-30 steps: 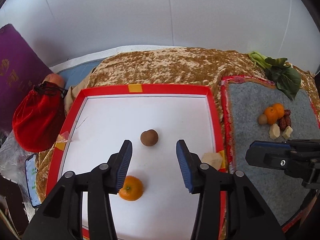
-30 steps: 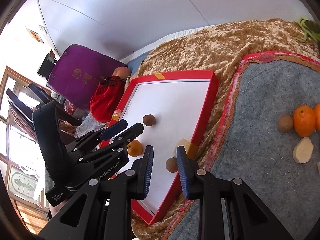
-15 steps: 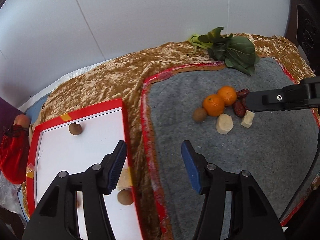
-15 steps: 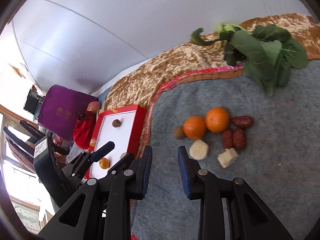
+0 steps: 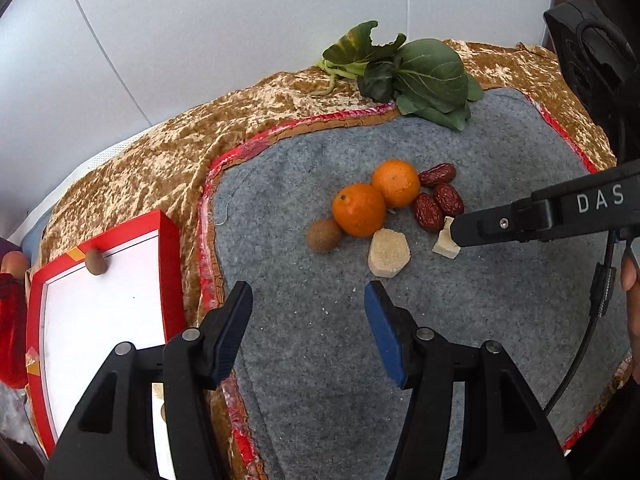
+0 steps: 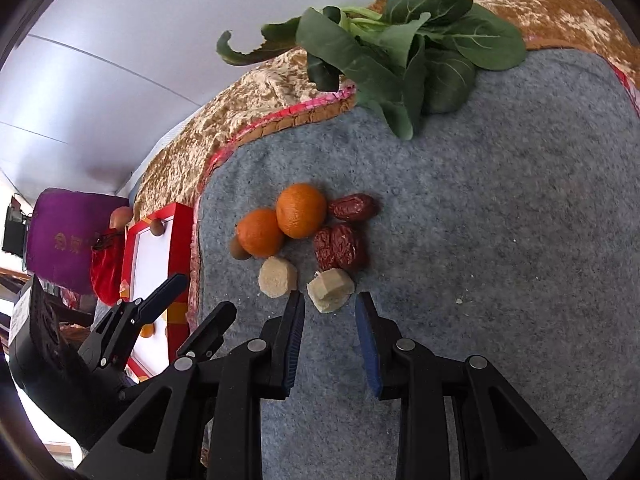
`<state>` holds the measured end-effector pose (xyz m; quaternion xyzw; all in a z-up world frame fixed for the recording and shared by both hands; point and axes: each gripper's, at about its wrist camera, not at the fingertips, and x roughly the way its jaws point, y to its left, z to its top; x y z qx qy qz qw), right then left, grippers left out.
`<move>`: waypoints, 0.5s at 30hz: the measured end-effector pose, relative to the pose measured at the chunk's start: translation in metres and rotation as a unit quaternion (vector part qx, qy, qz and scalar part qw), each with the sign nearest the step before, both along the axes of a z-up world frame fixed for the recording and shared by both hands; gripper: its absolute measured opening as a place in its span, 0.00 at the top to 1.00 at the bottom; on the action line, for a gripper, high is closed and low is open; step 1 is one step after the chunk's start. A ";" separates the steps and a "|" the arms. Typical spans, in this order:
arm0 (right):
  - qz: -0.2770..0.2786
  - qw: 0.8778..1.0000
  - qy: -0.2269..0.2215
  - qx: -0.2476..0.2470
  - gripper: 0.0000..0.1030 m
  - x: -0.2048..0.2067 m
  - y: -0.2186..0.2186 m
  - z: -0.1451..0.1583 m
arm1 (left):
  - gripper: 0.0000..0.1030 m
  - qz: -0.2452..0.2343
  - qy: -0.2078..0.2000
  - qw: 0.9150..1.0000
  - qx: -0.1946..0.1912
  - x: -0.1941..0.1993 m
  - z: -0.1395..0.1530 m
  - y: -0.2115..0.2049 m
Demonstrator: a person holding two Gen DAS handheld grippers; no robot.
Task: Organize fruits
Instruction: 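Grasp a white cube with the right tool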
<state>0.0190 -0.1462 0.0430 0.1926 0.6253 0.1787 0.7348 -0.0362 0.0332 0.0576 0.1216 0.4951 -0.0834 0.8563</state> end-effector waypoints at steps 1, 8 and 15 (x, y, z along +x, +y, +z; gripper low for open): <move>-0.001 1.000 0.000 -0.001 0.72 0.001 0.002 -0.001 | 0.44 0.002 0.000 1.000 -0.001 0.000 0.000 0.002; -0.018 0.999 0.008 -0.034 0.67 0.011 0.023 -0.014 | 0.44 -0.005 0.003 1.000 -0.013 -0.004 0.003 0.008; -0.012 0.998 -0.004 -0.062 0.82 0.008 0.027 -0.012 | 0.44 -0.016 0.013 0.999 -0.036 0.000 0.002 0.002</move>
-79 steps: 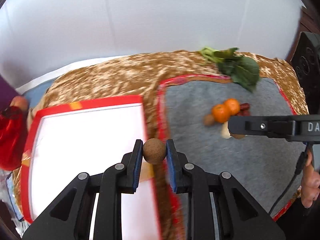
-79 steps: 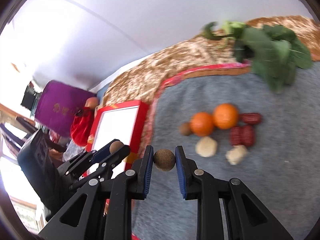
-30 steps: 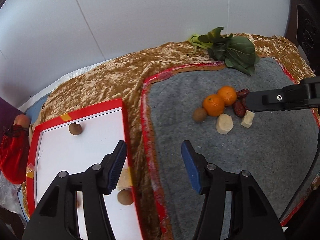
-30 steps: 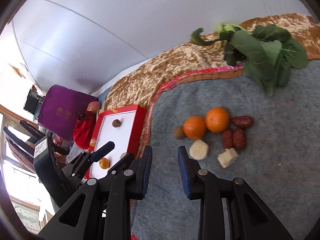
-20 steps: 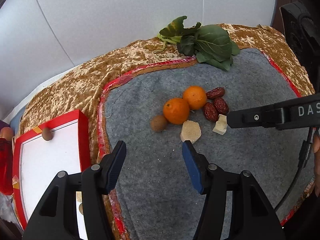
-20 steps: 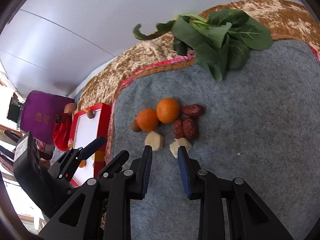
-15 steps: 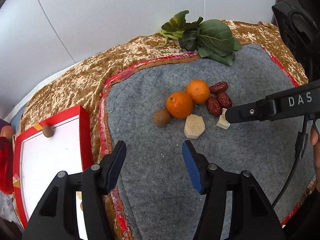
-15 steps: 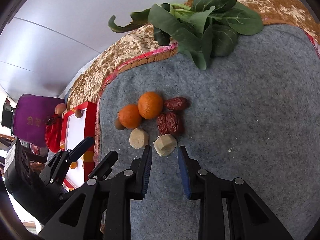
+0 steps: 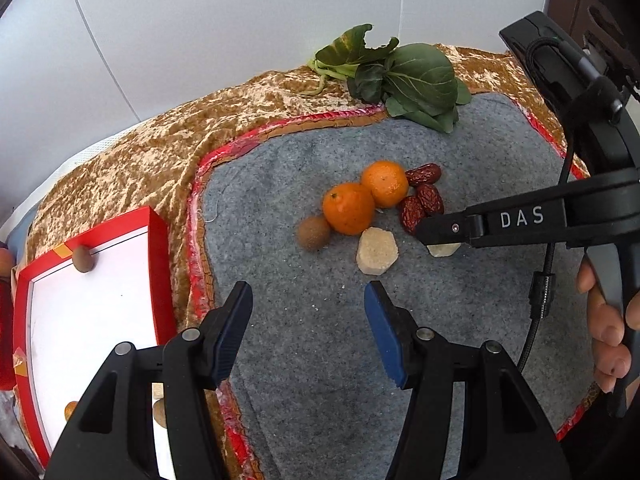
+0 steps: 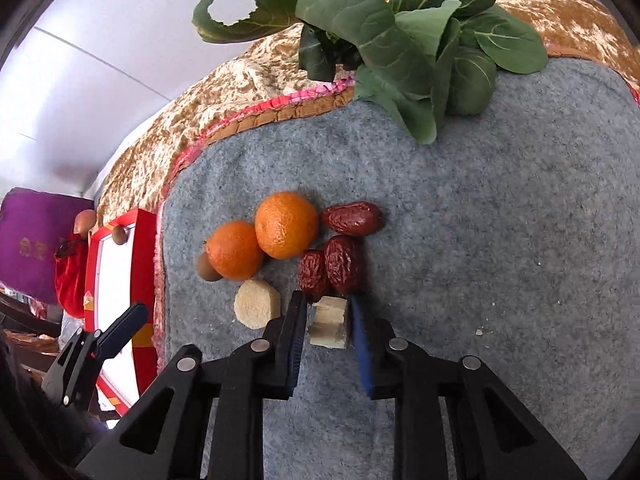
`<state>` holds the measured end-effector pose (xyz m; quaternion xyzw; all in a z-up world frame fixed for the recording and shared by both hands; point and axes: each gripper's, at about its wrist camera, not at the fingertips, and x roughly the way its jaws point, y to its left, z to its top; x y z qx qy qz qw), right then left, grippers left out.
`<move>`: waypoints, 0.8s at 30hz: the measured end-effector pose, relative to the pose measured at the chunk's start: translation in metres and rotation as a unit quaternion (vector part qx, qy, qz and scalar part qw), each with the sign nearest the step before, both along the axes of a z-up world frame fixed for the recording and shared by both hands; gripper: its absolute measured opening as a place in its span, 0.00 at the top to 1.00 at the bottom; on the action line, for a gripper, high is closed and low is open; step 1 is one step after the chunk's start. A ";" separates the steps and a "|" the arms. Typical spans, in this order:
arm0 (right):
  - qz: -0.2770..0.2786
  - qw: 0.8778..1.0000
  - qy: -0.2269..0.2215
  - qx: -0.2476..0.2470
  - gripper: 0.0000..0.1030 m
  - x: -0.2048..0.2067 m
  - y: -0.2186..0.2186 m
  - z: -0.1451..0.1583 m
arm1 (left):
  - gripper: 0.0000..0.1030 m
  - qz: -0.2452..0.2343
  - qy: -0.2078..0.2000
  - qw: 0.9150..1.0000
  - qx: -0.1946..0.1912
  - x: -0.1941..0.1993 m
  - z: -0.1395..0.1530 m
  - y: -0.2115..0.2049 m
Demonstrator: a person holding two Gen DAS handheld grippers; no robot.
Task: Organize fruits
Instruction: 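Grasp a white cube with the right tool, then grasp the beige round slice with the left tool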
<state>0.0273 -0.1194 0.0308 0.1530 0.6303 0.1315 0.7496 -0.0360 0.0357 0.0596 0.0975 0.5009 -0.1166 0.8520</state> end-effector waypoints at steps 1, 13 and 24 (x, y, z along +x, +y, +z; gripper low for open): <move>-0.003 1.000 0.002 0.004 0.82 -0.001 -0.003 0.001 | 0.44 -0.003 0.003 1.000 -0.005 0.001 -0.001 -0.002; -0.025 0.999 -0.007 0.027 0.84 -0.006 -0.040 0.016 | 0.45 0.001 0.027 0.999 -0.029 0.016 -0.019 -0.025; -0.037 0.999 -0.006 0.029 0.84 -0.008 -0.066 0.014 | 0.59 0.014 0.033 0.999 -0.023 0.032 -0.034 -0.031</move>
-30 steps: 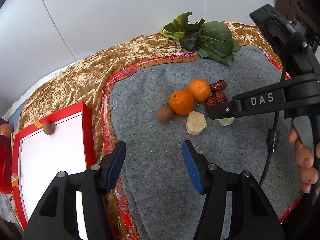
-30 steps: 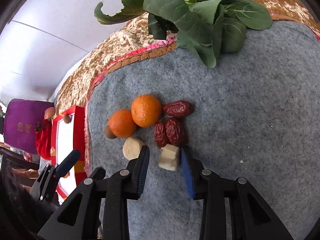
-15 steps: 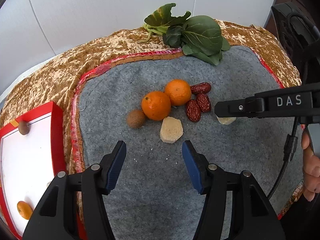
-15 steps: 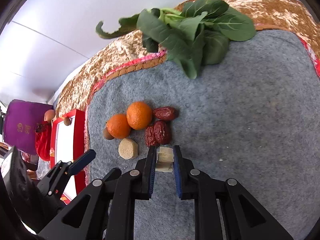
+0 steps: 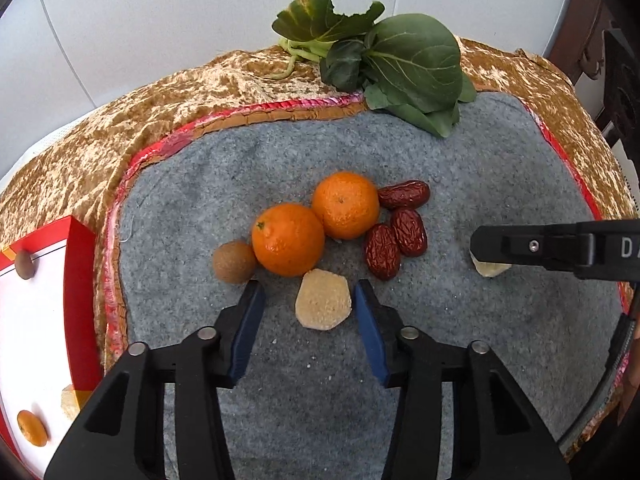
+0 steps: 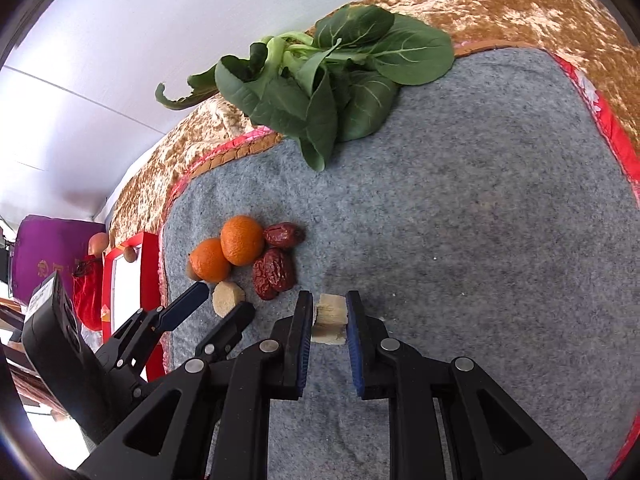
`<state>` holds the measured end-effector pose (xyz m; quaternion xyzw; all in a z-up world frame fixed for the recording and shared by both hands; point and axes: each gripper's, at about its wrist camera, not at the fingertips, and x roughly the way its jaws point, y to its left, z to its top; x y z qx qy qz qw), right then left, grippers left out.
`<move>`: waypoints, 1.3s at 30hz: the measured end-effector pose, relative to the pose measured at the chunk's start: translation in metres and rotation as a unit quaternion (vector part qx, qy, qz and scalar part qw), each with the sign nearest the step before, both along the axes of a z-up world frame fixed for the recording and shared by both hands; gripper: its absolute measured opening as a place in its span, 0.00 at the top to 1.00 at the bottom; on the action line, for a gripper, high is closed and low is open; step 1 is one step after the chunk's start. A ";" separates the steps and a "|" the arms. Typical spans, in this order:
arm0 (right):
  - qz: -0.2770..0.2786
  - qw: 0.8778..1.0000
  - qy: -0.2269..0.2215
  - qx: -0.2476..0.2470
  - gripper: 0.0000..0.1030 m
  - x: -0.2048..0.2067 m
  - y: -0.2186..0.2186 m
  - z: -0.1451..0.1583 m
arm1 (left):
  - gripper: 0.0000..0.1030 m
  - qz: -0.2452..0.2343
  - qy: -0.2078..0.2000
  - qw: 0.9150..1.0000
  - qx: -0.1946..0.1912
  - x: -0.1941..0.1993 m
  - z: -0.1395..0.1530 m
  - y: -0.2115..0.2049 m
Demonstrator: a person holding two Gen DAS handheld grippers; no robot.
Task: Organize fruits
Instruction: 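Grasp the beige round slice with the left tool, then carry slice and cube to the white tray and open both tools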
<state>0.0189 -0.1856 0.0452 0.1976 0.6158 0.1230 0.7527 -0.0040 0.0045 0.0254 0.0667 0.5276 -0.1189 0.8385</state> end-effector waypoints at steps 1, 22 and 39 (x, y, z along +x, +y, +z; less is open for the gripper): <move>0.000 1.000 0.000 0.000 0.84 0.000 -0.001 0.000 | 0.61 -0.002 -0.002 1.000 0.003 0.001 -0.001 -0.001; 0.032 0.998 -0.037 0.042 0.84 -0.001 0.047 0.018 | 0.77 0.020 -0.048 0.999 -0.005 -0.035 0.044 0.052; 0.174 0.971 -0.117 0.117 0.84 -0.018 0.213 0.035 | 0.77 0.158 -0.061 0.985 0.018 -0.060 0.057 0.197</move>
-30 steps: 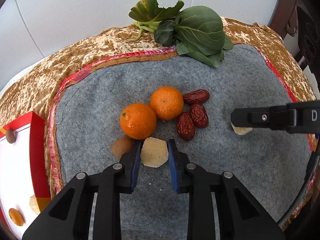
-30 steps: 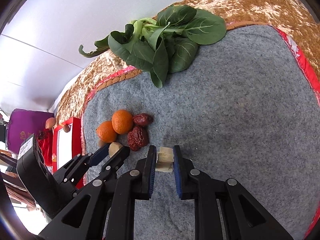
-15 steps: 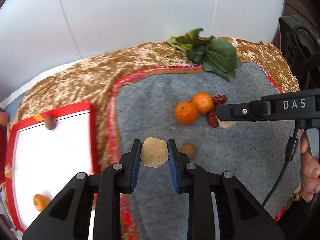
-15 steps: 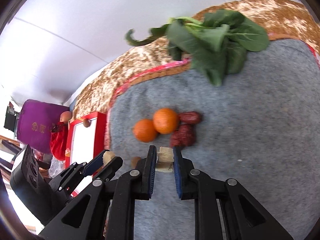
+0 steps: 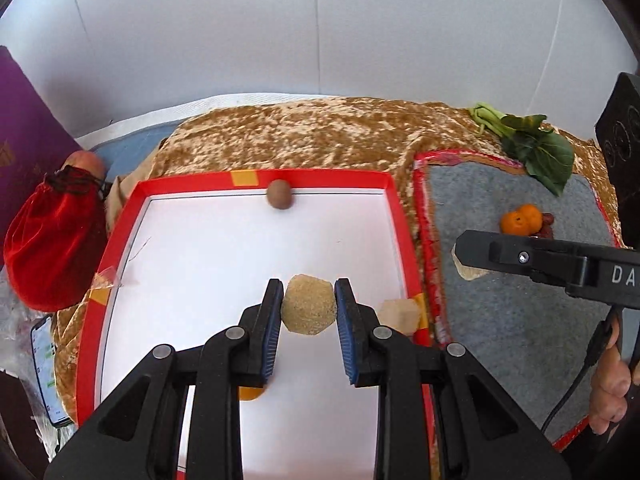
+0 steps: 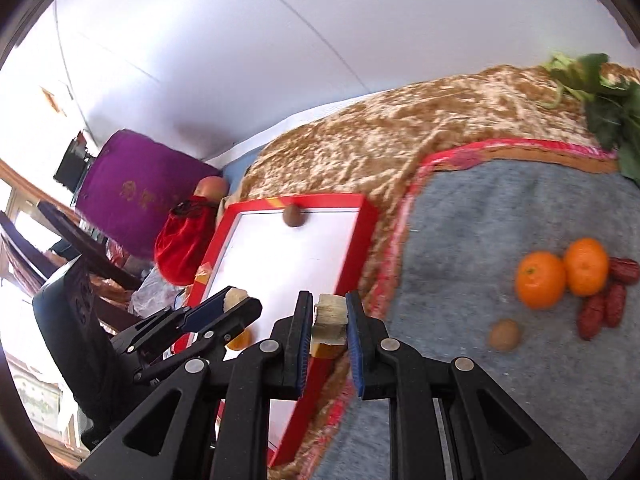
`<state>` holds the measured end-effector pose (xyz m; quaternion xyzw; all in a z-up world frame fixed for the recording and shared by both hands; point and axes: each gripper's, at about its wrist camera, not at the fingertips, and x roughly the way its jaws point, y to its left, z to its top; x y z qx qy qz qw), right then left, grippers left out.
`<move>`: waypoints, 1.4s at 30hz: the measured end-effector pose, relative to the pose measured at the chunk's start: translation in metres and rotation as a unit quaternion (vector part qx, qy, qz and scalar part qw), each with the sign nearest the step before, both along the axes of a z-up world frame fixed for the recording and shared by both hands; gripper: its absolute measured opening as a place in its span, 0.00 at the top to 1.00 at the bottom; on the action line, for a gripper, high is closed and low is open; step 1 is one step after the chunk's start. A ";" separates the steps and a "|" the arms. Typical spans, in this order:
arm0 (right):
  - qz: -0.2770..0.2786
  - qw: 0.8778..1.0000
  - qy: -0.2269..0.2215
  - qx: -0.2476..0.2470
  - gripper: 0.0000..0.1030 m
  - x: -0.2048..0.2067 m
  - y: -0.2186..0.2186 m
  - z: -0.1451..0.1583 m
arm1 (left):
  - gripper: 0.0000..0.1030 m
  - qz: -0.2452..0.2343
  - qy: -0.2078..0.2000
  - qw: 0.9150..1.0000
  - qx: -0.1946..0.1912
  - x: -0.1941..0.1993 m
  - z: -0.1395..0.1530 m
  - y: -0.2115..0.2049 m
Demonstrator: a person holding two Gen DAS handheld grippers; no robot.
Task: Organize fruits
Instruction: 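Carry slice and cube to the white tray and open both tools, then move the left tool back to the mat and grasp a small brown round fruit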
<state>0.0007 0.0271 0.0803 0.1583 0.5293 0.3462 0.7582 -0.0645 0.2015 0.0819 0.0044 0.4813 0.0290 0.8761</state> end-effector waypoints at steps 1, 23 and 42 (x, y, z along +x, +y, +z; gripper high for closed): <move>0.006 1.000 -0.001 0.000 0.84 -0.002 0.005 0.000 | 0.77 0.006 0.004 1.000 0.002 -0.001 -0.003 0.006; 0.069 0.997 0.024 -0.009 0.79 -0.023 0.064 -0.031 | 0.72 0.075 0.025 0.996 0.038 -0.005 -0.018 0.047; -0.050 0.998 -0.013 0.022 0.77 0.020 -0.078 0.023 | 0.32 -0.068 -0.036 0.995 0.062 0.018 0.006 -0.067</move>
